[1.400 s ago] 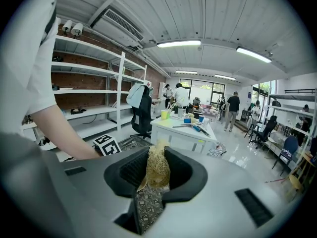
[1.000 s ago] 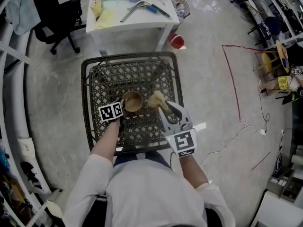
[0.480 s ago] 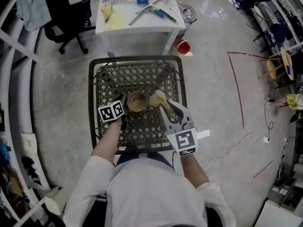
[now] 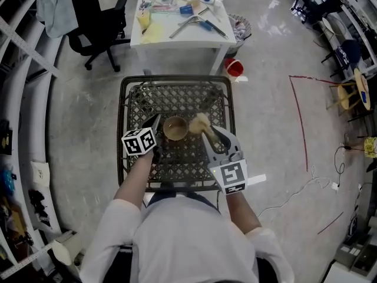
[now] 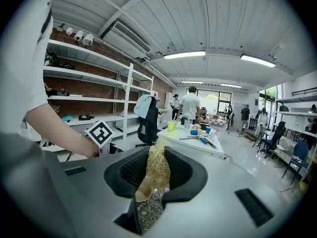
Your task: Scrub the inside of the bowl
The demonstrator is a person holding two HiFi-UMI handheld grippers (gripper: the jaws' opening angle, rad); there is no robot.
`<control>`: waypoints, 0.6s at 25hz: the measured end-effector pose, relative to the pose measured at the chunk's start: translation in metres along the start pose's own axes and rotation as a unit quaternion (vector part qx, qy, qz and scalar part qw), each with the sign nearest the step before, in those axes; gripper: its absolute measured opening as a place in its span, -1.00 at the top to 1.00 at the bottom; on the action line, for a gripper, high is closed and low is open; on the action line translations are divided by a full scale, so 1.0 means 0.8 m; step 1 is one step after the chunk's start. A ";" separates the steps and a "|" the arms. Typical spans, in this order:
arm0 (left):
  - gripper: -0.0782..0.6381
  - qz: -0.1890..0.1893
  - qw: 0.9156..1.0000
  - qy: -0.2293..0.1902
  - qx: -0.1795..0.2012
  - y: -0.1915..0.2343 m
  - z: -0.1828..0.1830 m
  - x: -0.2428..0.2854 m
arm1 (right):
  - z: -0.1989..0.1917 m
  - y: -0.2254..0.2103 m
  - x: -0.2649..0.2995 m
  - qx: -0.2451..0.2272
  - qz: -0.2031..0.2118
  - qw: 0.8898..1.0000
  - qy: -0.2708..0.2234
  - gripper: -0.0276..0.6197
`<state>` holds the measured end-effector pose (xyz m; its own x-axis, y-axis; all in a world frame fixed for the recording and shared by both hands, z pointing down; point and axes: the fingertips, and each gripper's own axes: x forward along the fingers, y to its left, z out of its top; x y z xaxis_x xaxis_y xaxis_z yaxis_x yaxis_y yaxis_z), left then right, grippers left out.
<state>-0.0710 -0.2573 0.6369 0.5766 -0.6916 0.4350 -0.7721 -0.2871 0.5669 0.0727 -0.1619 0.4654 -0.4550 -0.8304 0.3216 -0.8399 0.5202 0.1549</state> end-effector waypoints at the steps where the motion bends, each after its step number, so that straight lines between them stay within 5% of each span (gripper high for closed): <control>1: 0.66 -0.003 1.000 -0.008 0.004 -0.006 0.005 -0.005 | 0.001 0.000 -0.002 0.000 0.002 1.000 -0.003 0.61; 15: 0.67 -0.043 0.990 -0.095 0.100 -0.084 0.064 -0.079 | 0.018 0.006 -0.019 -0.010 0.018 0.999 -0.034 0.61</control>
<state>-0.0692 -0.2285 0.5358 0.5962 -0.7655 0.2419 -0.7713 -0.4626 0.4372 0.0715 -0.1494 0.4475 -0.5048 -0.8224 0.2625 -0.8168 0.5534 0.1631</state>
